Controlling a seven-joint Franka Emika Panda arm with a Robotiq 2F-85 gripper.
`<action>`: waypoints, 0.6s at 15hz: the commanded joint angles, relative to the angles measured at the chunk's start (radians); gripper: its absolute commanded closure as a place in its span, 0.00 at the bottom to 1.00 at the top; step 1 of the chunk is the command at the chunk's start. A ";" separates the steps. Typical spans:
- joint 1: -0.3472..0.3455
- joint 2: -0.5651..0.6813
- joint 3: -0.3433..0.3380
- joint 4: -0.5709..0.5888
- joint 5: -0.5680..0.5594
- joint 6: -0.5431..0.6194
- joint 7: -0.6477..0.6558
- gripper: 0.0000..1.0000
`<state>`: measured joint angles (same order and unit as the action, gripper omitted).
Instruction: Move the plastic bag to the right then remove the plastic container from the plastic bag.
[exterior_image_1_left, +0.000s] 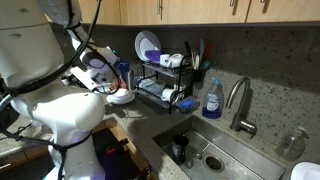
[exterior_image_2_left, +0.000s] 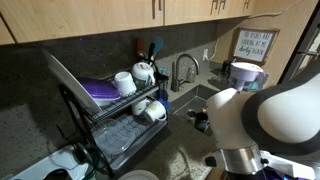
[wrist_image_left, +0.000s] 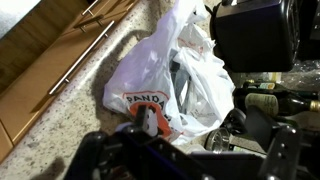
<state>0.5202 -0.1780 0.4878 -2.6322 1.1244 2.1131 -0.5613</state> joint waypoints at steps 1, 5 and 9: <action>0.017 0.064 0.034 0.029 0.003 0.035 -0.019 0.00; 0.036 0.142 0.076 0.064 -0.029 0.074 -0.013 0.00; 0.047 0.234 0.095 0.120 -0.119 0.131 0.019 0.00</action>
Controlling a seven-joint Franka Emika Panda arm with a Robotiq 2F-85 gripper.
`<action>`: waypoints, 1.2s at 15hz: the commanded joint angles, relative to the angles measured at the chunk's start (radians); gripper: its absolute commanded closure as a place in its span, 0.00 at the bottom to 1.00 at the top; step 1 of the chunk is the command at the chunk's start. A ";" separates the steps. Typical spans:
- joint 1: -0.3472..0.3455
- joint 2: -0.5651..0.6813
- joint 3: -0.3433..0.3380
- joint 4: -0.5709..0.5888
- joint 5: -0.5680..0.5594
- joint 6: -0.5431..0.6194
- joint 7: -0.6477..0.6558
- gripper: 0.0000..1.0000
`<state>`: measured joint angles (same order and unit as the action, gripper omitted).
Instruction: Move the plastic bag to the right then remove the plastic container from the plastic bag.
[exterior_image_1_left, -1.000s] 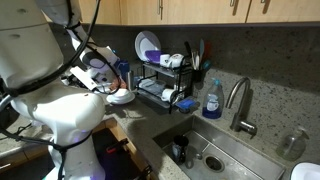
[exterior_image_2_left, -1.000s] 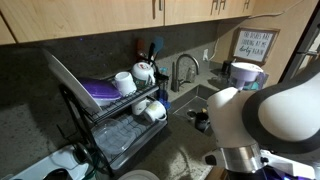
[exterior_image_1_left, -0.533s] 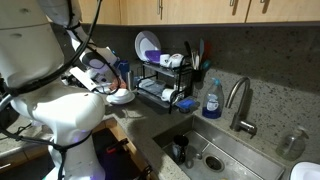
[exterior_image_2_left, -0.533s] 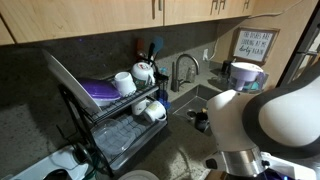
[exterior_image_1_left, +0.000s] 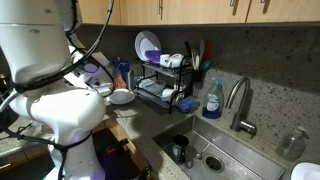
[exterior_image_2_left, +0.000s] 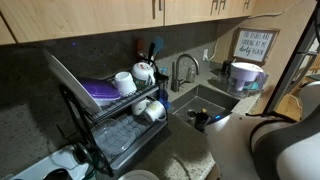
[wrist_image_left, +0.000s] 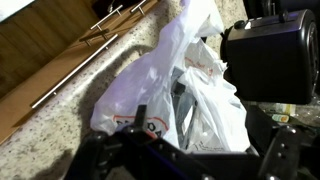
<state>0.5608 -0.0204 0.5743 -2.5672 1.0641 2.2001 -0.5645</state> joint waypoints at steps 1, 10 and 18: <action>0.006 0.094 0.009 0.067 -0.084 0.056 0.031 0.00; 0.000 0.169 0.012 0.122 -0.166 0.090 0.032 0.62; -0.022 0.112 0.012 0.081 -0.085 0.113 0.005 1.00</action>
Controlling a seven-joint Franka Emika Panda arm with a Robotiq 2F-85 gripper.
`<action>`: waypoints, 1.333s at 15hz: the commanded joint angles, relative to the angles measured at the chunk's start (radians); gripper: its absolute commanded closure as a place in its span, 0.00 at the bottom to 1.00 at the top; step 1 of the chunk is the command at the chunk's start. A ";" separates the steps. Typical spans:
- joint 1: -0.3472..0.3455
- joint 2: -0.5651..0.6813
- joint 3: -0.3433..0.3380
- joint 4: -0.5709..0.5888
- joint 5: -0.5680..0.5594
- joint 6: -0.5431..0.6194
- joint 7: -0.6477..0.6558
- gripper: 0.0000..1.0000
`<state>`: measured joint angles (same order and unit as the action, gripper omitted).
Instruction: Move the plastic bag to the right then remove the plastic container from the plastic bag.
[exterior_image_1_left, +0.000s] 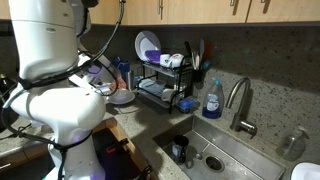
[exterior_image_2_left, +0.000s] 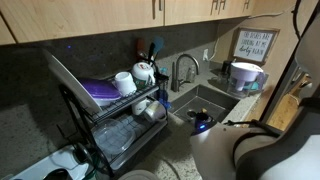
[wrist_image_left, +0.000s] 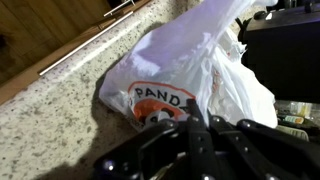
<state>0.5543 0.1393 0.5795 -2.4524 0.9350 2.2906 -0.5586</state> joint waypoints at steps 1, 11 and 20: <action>-0.019 -0.057 0.007 -0.041 0.060 0.024 -0.004 0.99; -0.069 -0.236 -0.057 -0.188 0.139 0.024 0.019 0.99; -0.086 -0.415 -0.139 -0.227 0.048 0.011 0.132 0.99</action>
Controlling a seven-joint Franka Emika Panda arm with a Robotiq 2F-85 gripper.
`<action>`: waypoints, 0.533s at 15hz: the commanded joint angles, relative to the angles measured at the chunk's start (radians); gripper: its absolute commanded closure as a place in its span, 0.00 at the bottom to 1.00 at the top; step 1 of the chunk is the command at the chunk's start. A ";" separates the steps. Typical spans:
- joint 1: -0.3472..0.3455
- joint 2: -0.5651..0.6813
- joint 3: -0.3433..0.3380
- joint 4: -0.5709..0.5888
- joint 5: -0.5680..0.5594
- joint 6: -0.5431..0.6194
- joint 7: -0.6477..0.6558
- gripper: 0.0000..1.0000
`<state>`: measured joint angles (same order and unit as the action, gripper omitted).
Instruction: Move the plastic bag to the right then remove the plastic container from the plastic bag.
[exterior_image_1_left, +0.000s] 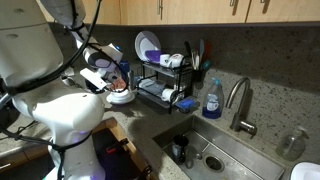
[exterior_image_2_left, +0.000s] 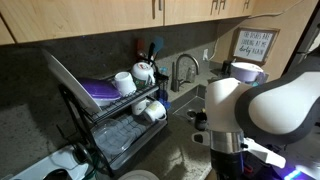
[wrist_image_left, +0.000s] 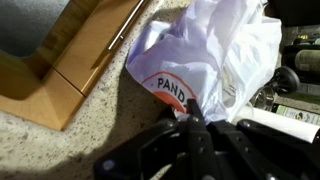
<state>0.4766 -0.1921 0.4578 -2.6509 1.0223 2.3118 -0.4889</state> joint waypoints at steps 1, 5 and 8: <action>-0.012 -0.098 -0.026 -0.028 -0.062 -0.012 0.081 0.99; -0.019 -0.144 -0.052 -0.037 -0.119 -0.008 0.152 0.99; -0.029 -0.162 -0.068 -0.039 -0.149 -0.011 0.215 0.99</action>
<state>0.4599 -0.3008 0.4027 -2.6672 0.9066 2.3111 -0.3486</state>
